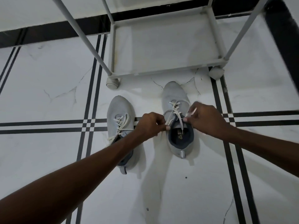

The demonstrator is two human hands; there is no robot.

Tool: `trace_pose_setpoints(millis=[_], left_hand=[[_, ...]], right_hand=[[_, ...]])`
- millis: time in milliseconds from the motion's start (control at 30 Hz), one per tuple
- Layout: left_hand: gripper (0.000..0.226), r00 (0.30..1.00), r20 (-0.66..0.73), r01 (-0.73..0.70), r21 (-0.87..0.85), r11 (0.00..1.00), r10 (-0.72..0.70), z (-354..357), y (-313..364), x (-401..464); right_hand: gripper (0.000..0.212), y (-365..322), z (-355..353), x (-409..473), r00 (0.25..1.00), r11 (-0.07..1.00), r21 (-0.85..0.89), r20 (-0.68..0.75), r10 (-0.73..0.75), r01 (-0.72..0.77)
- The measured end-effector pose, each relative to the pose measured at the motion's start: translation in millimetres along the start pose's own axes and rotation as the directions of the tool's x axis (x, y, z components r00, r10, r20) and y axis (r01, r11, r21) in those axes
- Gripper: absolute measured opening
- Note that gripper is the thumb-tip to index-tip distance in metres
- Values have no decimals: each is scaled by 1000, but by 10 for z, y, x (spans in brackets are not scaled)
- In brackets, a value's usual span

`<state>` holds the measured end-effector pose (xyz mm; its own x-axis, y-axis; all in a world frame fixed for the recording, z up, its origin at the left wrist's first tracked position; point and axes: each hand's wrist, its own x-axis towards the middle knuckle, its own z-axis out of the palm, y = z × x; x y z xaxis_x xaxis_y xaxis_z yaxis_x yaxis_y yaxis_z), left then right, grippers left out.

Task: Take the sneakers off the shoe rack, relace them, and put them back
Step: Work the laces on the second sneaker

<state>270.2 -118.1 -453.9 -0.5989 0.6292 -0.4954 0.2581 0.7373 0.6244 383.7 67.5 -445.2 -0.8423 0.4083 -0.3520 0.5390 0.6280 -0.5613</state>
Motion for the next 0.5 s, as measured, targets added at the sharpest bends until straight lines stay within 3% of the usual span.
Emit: trace_pose_setpoints(millis=[67,133,200,267,400,500], left_hand=[[24,998,-64,-16,80,997,21,-120,37,45],[24,995,-95,-11,97,995,20,-247,72,113],[25,996,-87,22,280,960,3,-355,83,160],[34,994,-101,13,464,886,39,-398,73,188],[54,953,-69,-245,397,885,295,-196,262,189],[29,883,-15,-388,539,748,469,35,321,170]], right_hand=[[38,-37,22,19,981,972,-153,-48,-190,181],[31,-62,70,39,962,931,-247,19,-273,270],[23,-62,49,53,971,924,-304,13,-240,232],[34,-57,-9,69,970,908,-355,-12,-243,223],[53,-120,-156,94,978,760,-619,81,-191,200],[53,-147,-214,123,987,741,-663,160,5,104]])
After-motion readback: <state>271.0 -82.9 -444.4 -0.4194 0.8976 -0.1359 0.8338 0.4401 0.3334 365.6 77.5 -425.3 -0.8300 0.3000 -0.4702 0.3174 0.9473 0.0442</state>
